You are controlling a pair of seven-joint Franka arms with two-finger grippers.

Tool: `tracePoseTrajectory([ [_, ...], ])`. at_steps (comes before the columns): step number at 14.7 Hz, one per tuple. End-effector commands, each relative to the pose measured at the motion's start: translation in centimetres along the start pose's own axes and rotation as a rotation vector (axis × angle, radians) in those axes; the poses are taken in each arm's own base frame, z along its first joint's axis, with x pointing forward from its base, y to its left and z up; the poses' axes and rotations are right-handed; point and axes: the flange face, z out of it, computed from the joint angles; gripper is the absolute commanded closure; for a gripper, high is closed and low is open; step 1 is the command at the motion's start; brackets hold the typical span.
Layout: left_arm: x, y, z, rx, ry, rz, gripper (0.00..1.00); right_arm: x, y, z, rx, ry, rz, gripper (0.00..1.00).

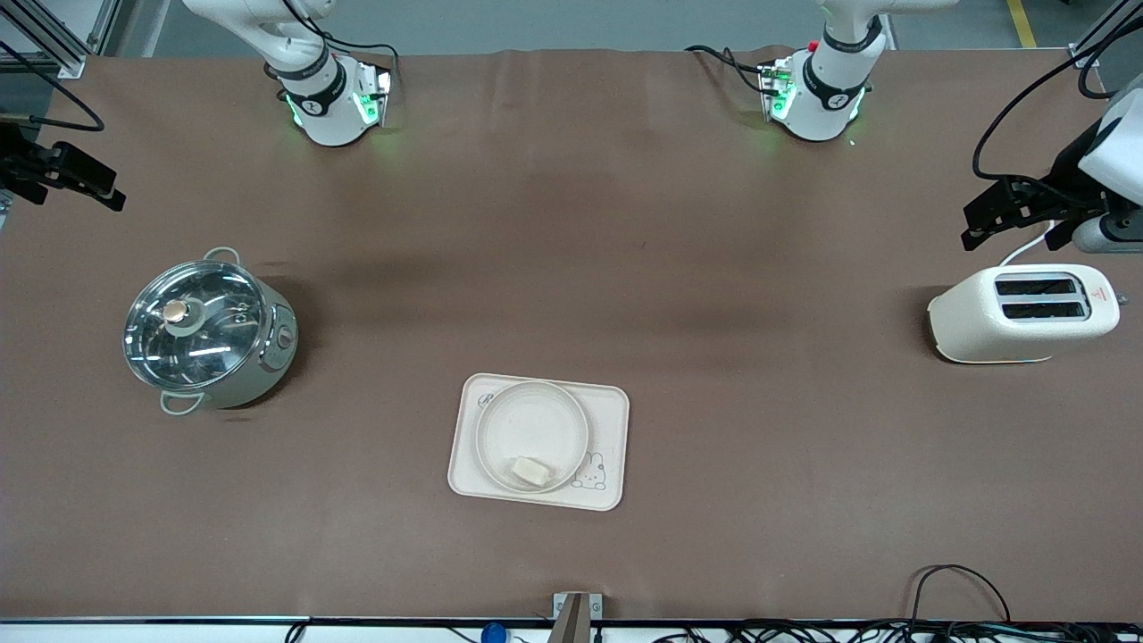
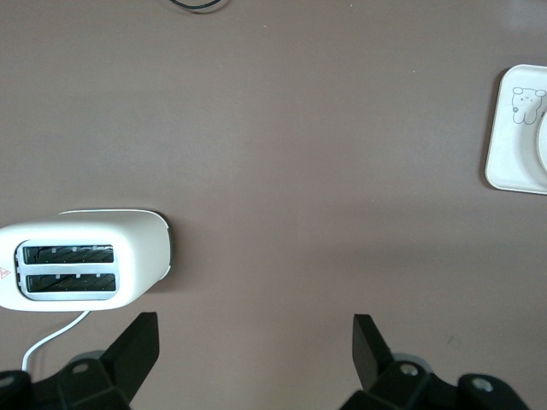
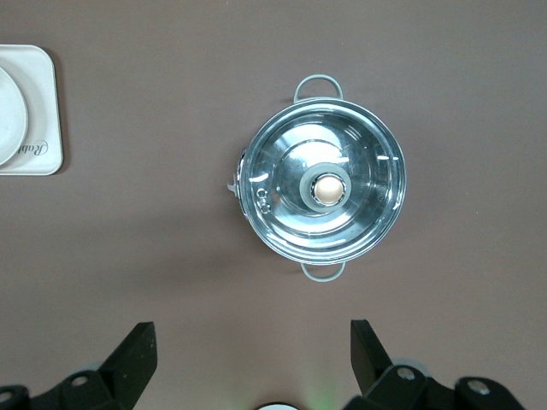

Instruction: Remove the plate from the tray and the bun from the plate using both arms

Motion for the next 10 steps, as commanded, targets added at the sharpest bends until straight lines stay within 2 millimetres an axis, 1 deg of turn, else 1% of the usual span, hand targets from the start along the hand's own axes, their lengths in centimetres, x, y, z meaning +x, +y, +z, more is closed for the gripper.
tracePoseTrajectory([
  [1,0.4,-0.6,-0.3,0.000,-0.012,0.020,0.00,-0.5,-0.8,-0.3,-0.004,0.012,-0.022,0.00],
  [7,0.5,0.1,-0.3,-0.001,-0.012,0.017,0.00,-0.4,-1.2,-0.2,-0.002,0.012,-0.027,0.00],
  [8,0.5,0.1,-0.3,0.000,-0.012,0.017,0.00,-0.4,-1.7,0.1,-0.001,0.005,-0.036,0.00],
  [10,0.5,-0.1,-0.3,0.002,-0.012,0.025,0.00,-0.4,-3.5,0.5,0.016,-0.002,-0.068,0.00],
])
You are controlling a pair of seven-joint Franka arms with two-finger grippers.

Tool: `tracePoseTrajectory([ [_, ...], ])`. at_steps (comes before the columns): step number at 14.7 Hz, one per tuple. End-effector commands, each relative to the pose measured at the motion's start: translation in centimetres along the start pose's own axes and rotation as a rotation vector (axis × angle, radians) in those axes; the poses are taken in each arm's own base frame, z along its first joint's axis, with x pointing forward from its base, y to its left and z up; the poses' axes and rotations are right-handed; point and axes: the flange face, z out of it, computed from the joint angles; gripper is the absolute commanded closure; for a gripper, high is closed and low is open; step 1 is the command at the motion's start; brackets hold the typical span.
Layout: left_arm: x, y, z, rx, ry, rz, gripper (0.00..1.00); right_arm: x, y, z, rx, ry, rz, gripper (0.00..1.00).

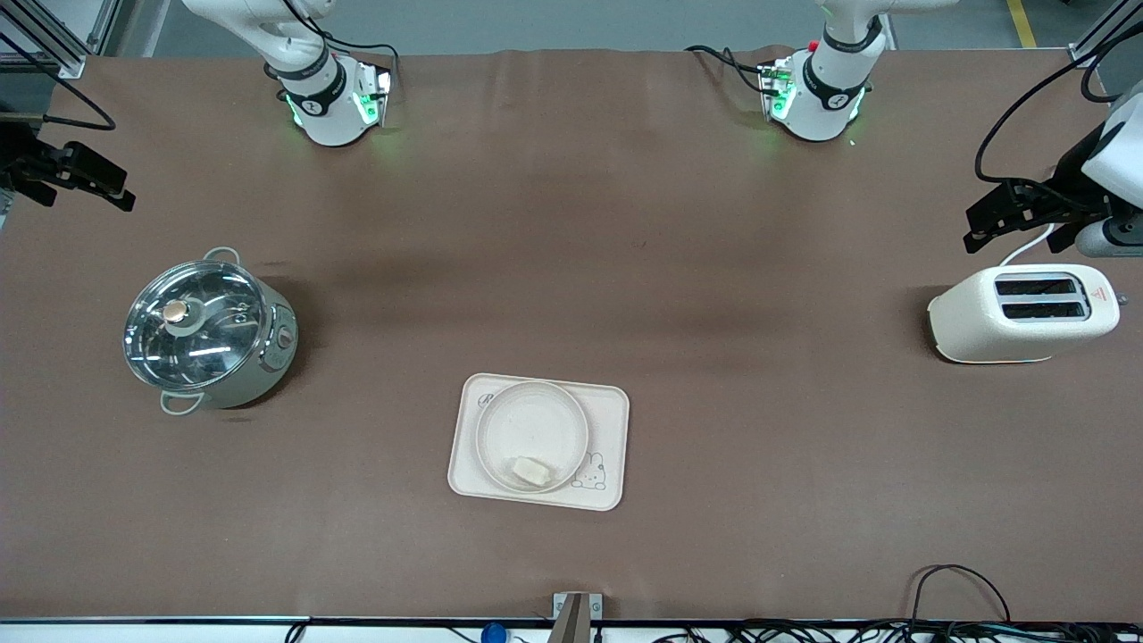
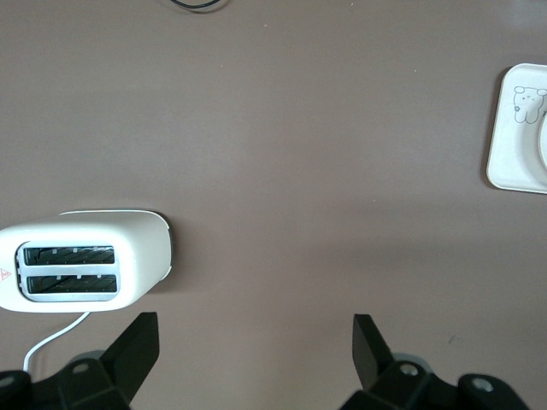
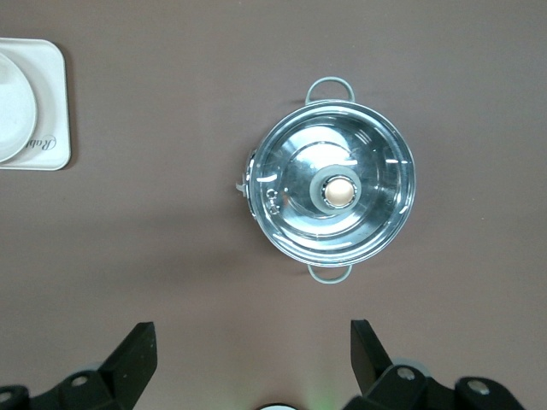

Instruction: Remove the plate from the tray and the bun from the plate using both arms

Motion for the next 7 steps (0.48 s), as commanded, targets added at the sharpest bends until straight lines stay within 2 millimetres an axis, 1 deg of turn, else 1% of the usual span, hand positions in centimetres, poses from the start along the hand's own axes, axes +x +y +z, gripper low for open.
tracePoseTrajectory([
  [1,0.3,-0.4,-0.6,0.022,-0.002,0.029,0.00,-0.2,-1.9,0.6,0.033,-0.007,-0.033,0.00],
  [2,0.5,-0.5,-0.7,0.047,0.003,0.054,0.00,0.0,-2.3,0.7,0.058,-0.008,-0.037,0.00],
  [3,0.7,-0.3,-1.0,0.053,0.011,0.066,0.00,0.3,-2.8,1.6,0.065,-0.007,-0.042,0.00],
  [4,0.8,-0.1,-1.2,0.053,0.016,0.065,0.00,0.7,-4.0,2.7,0.065,0.000,-0.058,0.00],
  [5,0.9,0.1,-1.1,0.052,0.014,0.063,0.00,1.1,-5.3,4.1,0.064,0.008,-0.073,0.00],
  [6,0.9,0.0,-0.8,0.044,0.008,0.055,0.00,2.0,-6.5,5.7,0.064,0.006,-0.089,0.00],
  [7,0.9,0.1,-0.7,0.040,0.006,0.046,0.00,3.4,-8.6,7.9,0.074,-0.017,-0.117,0.00],
])
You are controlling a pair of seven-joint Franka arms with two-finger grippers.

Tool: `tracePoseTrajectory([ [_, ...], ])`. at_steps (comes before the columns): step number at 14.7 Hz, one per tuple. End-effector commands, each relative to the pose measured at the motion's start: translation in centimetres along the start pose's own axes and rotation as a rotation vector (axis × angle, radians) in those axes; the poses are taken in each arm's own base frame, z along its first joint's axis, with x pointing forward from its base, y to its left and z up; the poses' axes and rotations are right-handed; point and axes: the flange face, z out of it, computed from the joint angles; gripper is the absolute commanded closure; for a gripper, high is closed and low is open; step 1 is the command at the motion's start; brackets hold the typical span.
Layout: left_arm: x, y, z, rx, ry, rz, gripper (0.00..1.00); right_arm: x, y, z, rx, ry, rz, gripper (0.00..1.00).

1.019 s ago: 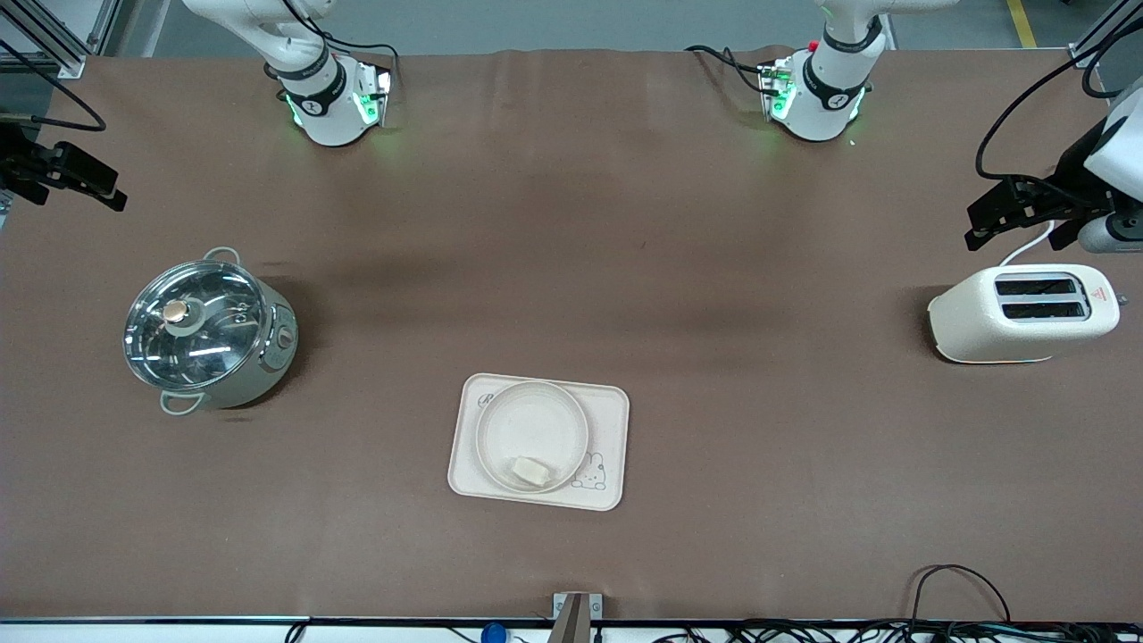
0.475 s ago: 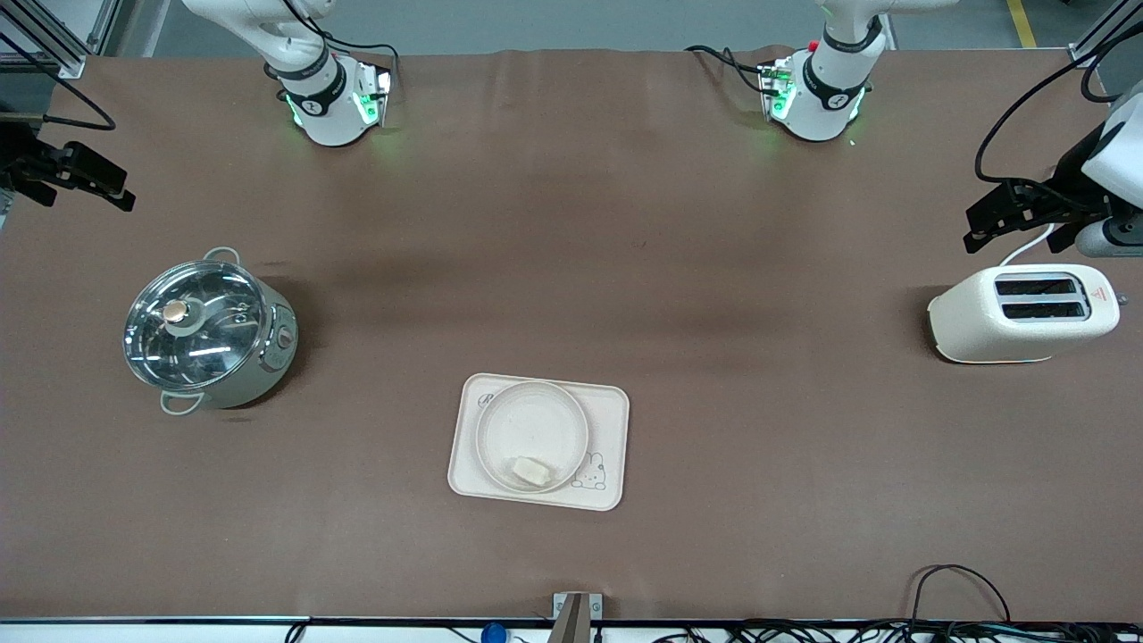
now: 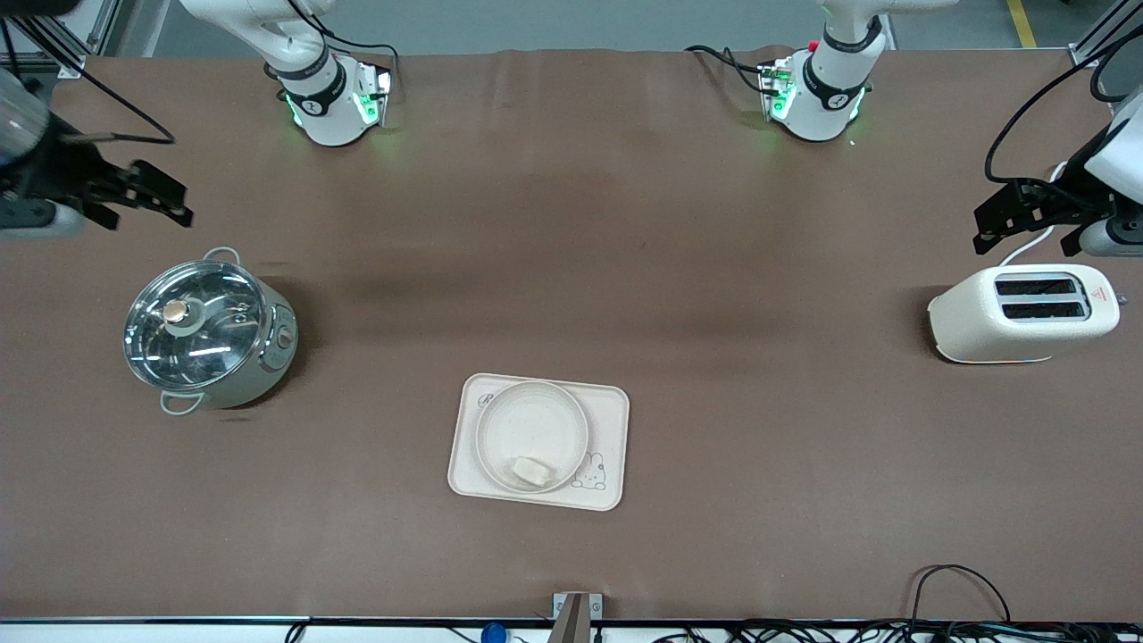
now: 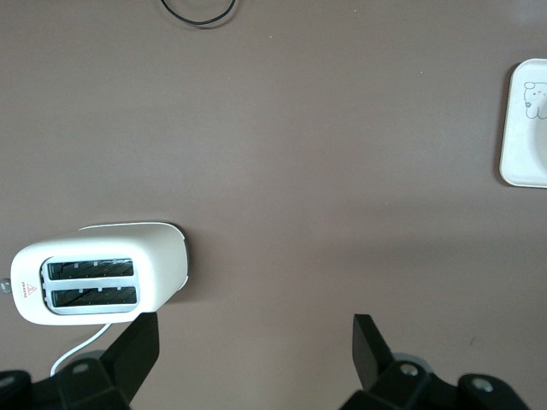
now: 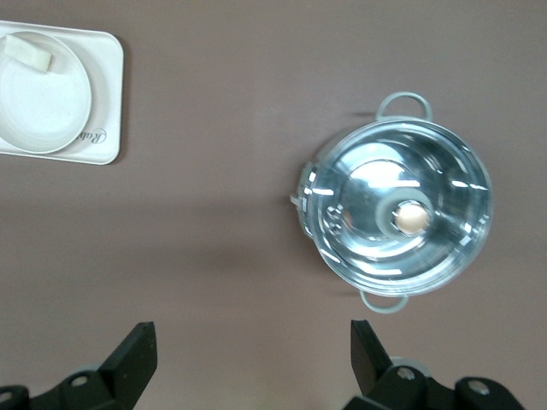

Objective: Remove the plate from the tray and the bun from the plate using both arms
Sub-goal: 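Reach the right gripper to the rim of the white plate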

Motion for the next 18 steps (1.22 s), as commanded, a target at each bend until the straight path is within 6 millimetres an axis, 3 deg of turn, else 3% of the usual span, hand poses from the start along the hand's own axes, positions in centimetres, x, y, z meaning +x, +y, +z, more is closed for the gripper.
tracePoseTrajectory([
  [1,0.4,0.2,-0.3,0.006,-0.008,-0.019,0.00,3.3,-3.9,5.6,0.057,-0.029,-0.033,0.00],
  [3,0.4,0.3,-0.3,0.008,-0.007,-0.042,0.00,6.3,-5.3,10.2,0.132,-0.022,-0.016,0.00],
  [5,0.3,0.2,-0.3,0.006,-0.009,-0.044,0.00,8.9,-9.2,14.6,0.173,-0.001,-0.034,0.00],
  [8,0.4,0.3,-0.2,0.011,-0.010,-0.033,0.00,12.9,-13.5,21.7,0.279,-0.023,0.121,0.00],
  [10,0.4,0.3,-0.2,0.009,-0.010,-0.033,0.00,14.8,-17.6,25.5,0.329,-0.039,0.165,0.00],
  [11,0.4,0.3,-0.2,0.009,-0.010,-0.033,0.00,15.9,-18.6,27.4,0.328,-0.029,0.180,0.00],
  [14,0.4,0.2,-0.2,0.009,-0.010,-0.030,0.00,17.9,-20.4,32.3,0.322,-0.004,0.191,0.00],
  [18,0.4,0.2,-0.2,0.008,-0.011,-0.028,0.00,18.5,-22.8,38.9,0.312,0.008,0.211,0.04],
])
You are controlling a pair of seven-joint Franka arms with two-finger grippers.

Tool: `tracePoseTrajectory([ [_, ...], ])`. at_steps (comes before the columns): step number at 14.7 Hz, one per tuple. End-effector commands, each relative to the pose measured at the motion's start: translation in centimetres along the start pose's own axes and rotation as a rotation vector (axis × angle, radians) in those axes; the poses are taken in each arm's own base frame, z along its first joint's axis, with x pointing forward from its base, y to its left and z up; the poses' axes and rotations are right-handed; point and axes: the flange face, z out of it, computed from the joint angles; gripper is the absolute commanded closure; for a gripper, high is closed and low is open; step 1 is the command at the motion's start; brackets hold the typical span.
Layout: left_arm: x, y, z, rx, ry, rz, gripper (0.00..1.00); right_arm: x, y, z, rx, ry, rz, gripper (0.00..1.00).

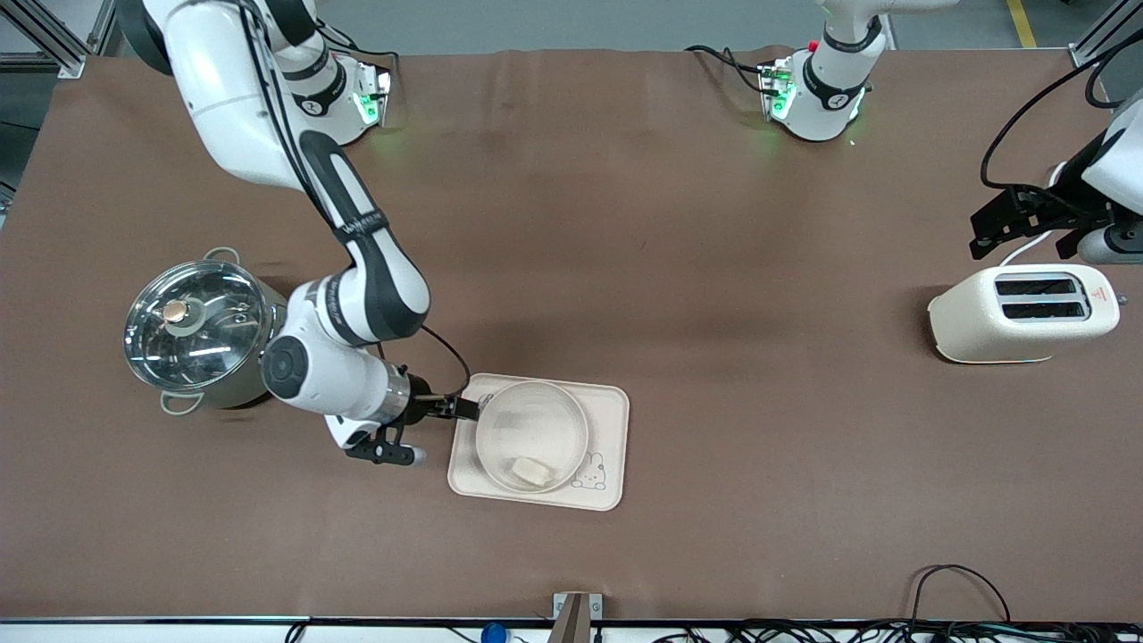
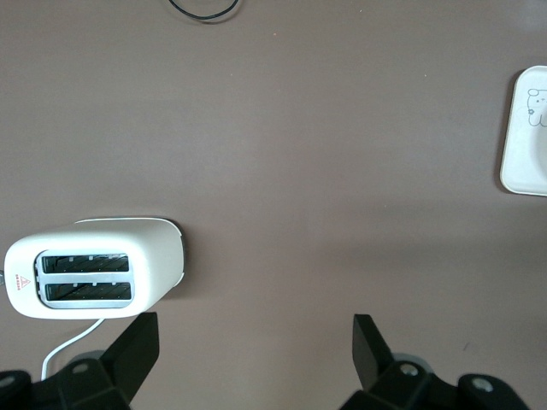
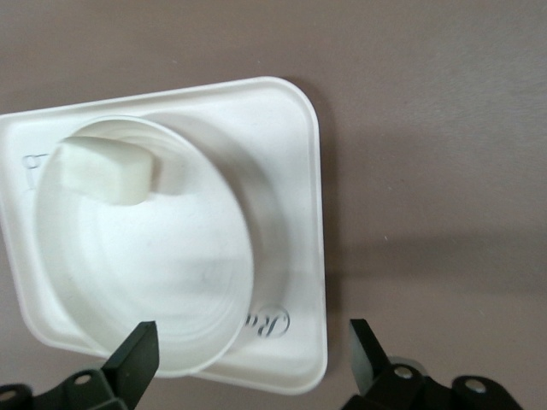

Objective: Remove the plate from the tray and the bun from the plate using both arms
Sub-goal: 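Reach the right gripper to the rim of the white plate, then lower the right gripper and close it on the plate rim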

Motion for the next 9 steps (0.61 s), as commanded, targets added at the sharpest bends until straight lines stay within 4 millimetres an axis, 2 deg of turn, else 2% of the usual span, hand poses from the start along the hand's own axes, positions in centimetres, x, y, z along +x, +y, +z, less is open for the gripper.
tracePoseTrajectory([
  [1,0.1,0.1,-0.5,0.008,-0.003,0.005,0.00,0.5,-2.8,3.8,0.033,0.052,0.041,0.05],
  [3,0.1,0.1,-0.5,0.008,-0.003,0.005,0.00,1.1,-3.8,5.4,0.045,0.075,0.066,0.06],
  [6,0.1,0.0,-0.4,0.009,-0.005,0.004,0.00,1.6,-3.6,6.5,0.043,0.078,0.060,0.12],
  [7,0.1,0.1,-0.4,0.009,-0.006,0.005,0.00,1.7,-3.4,6.4,0.043,0.079,0.062,0.17],
  [9,0.1,0.0,-0.4,0.009,-0.006,0.004,0.00,2.1,-2.8,6.3,0.039,0.078,0.053,0.34],
])
